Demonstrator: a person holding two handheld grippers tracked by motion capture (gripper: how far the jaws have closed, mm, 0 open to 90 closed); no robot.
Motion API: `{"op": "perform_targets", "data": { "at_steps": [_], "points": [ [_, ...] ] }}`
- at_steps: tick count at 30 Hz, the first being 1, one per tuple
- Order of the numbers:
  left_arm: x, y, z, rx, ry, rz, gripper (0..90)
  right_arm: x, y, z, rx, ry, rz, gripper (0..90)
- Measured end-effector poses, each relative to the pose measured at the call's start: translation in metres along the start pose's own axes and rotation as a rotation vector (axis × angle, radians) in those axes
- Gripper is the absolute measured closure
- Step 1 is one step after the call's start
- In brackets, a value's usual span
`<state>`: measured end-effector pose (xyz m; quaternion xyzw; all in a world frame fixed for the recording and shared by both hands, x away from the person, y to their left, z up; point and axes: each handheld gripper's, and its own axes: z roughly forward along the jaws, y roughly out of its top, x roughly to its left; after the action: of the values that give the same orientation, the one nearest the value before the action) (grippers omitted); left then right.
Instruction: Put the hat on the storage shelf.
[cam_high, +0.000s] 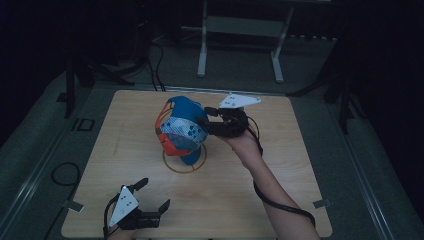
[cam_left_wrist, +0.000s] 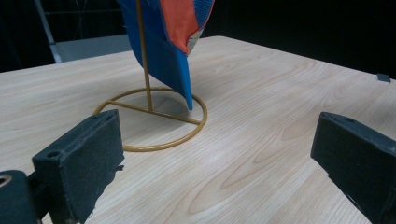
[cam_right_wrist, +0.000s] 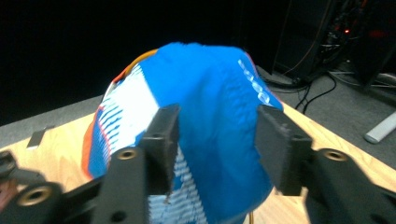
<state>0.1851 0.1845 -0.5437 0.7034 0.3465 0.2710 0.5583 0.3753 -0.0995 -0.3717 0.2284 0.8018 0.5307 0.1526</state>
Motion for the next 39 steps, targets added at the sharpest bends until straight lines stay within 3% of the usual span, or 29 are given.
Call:
{"op": "perform_targets", "data": {
  "at_steps": [5,8,10,19,25,39],
  "points": [
    [0.0,-0.001,0.001,0.002,-0.002,-0.007,2.6,-0.001,-0.01,-0.008,0.016,0.002,-0.019,32.6],
    [0.0,-0.001,0.001,0.005,-0.004,-0.005,2.7,-0.003,-0.016,-0.014,0.0,0.024,-0.003,26.8],
    [-0.001,-0.001,0.002,0.009,-0.003,-0.001,2.7,-0.004,-0.02,-0.018,-0.003,0.052,0.0,18.1],
    [-0.002,-0.002,0.003,0.011,-0.007,-0.004,2.6,0.001,-0.046,-0.023,0.017,0.084,-0.029,13.9],
    [-0.002,-0.003,0.003,0.016,-0.01,-0.003,2.7,0.004,-0.067,-0.024,0.027,0.111,-0.024,13.9],
    [-0.002,-0.003,0.004,0.016,-0.013,-0.003,2.6,0.012,-0.112,-0.036,0.056,0.122,-0.025,13.8]
  ]
}}
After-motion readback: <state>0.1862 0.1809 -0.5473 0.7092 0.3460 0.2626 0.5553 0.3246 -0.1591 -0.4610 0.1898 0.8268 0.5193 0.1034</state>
